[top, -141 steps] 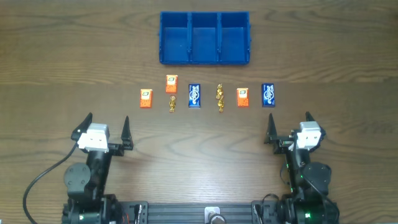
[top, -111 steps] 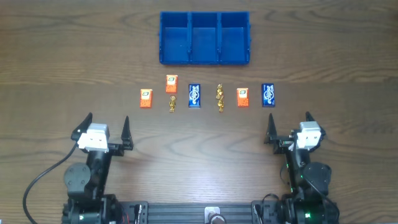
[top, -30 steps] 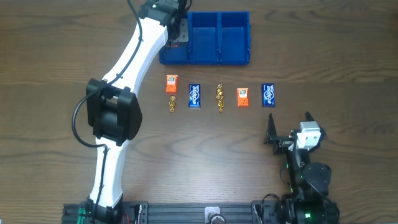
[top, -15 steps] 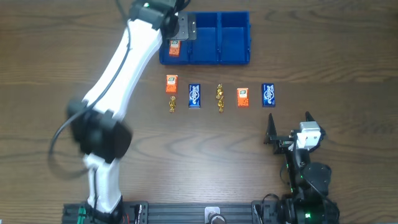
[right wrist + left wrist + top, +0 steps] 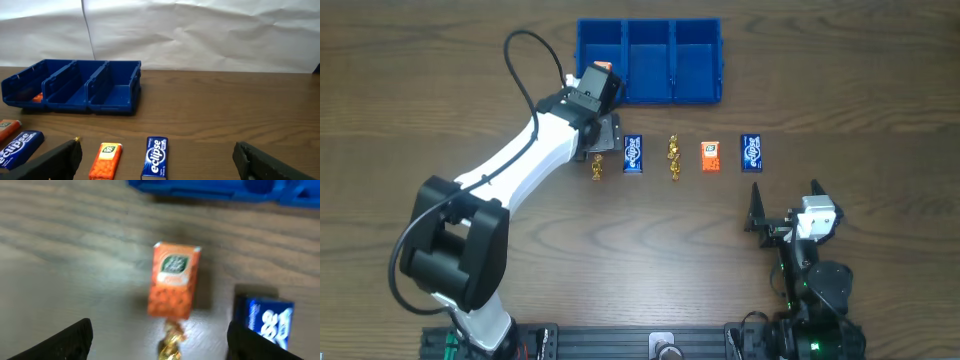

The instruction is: Sort Candies Into Trays

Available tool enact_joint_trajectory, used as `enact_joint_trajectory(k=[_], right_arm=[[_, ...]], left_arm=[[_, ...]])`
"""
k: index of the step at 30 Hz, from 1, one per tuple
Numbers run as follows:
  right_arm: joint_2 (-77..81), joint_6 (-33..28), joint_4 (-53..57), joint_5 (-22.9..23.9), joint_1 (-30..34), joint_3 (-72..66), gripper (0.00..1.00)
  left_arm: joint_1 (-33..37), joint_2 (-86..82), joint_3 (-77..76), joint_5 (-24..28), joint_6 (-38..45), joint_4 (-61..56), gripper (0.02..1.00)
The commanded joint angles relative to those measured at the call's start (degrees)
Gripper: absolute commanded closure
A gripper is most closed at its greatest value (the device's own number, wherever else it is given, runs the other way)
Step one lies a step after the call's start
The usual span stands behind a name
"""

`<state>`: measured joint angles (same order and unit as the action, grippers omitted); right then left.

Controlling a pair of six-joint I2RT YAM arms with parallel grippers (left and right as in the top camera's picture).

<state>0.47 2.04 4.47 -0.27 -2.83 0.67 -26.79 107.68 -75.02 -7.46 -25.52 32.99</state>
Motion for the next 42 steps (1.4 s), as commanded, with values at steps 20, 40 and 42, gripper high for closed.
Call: enact_joint_trajectory(k=[20,40,42], right_arm=[[-0.31,-0.81,0.26,-0.26,-0.15,-0.22,0.003],[-0.31,-0.83,0.26,-0.26,-0.15,-0.22,0.001],[-0.31,-0.81,0.26,-0.26,-0.15,-0.22,0.001]], left_arm=[[1.77,9.22,-0.87,4.07,0.26,-5.79,0.314],[2.01,7.69,-1.64,5.64,1.07,-5.99,0.792],[1.7,2.64,-1.75,5.79,1.03,-5.97,0.798]])
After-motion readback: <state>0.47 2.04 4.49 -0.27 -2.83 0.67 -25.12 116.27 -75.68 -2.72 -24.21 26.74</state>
